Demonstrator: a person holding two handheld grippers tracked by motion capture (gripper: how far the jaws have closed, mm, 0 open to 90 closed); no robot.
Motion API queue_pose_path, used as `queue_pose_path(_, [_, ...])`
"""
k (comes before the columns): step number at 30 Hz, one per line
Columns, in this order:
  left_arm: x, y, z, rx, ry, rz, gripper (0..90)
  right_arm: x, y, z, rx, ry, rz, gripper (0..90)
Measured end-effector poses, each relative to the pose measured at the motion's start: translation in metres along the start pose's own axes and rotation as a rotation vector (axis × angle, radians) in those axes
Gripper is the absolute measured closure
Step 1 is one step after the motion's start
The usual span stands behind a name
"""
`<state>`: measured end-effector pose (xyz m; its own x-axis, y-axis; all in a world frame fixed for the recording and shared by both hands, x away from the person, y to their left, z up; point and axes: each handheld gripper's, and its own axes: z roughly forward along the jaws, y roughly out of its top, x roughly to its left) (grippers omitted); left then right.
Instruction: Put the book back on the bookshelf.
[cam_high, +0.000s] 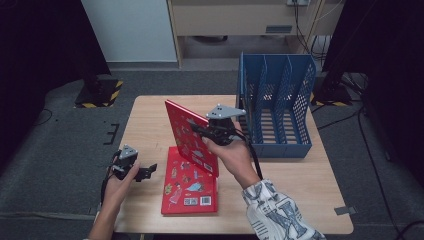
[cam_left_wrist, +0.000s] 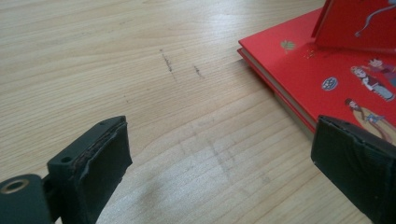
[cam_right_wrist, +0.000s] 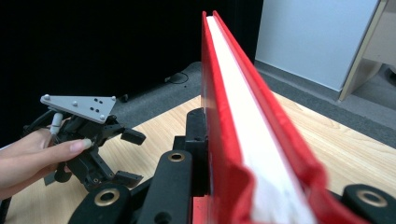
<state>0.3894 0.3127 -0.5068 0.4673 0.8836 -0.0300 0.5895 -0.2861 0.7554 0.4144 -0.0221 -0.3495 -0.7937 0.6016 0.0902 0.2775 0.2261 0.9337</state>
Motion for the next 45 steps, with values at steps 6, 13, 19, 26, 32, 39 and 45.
queue_pose_path(6, [0.003, -0.003, 0.002, 0.013, 0.007, -0.009, 3.9, -0.004, 0.001, -0.006, -0.007, -0.004, 0.008, 79.3])
queue_pose_path(13, [0.006, -0.006, 0.004, 0.041, 0.018, -0.01, 4.0, -0.007, 0.002, -0.013, -0.01, -0.017, 0.004, 79.3])
queue_pose_path(19, [0.008, -0.009, 0.007, 0.071, 0.03, -0.013, 4.2, -0.01, 0.001, -0.019, -0.014, -0.021, 0.009, 79.3])
queue_pose_path(26, [0.011, -0.012, 0.009, 0.092, 0.039, -0.018, 4.2, -0.011, 0.0, -0.025, -0.021, -0.027, 0.011, 79.3])
queue_pose_path(32, [0.01, -0.013, 0.012, 0.117, 0.04, -0.014, 4.2, -0.014, -0.002, -0.03, -0.019, -0.031, 0.013, 79.3])
queue_pose_path(39, [0.01, -0.015, 0.015, 0.136, 0.04, -0.008, 4.2, -0.016, -0.004, -0.037, -0.024, -0.039, 0.018, 79.3])
queue_pose_path(45, [0.01, -0.016, 0.016, 0.144, 0.038, -0.008, 4.0, -0.018, -0.005, -0.041, -0.023, -0.043, 0.015, 79.3])
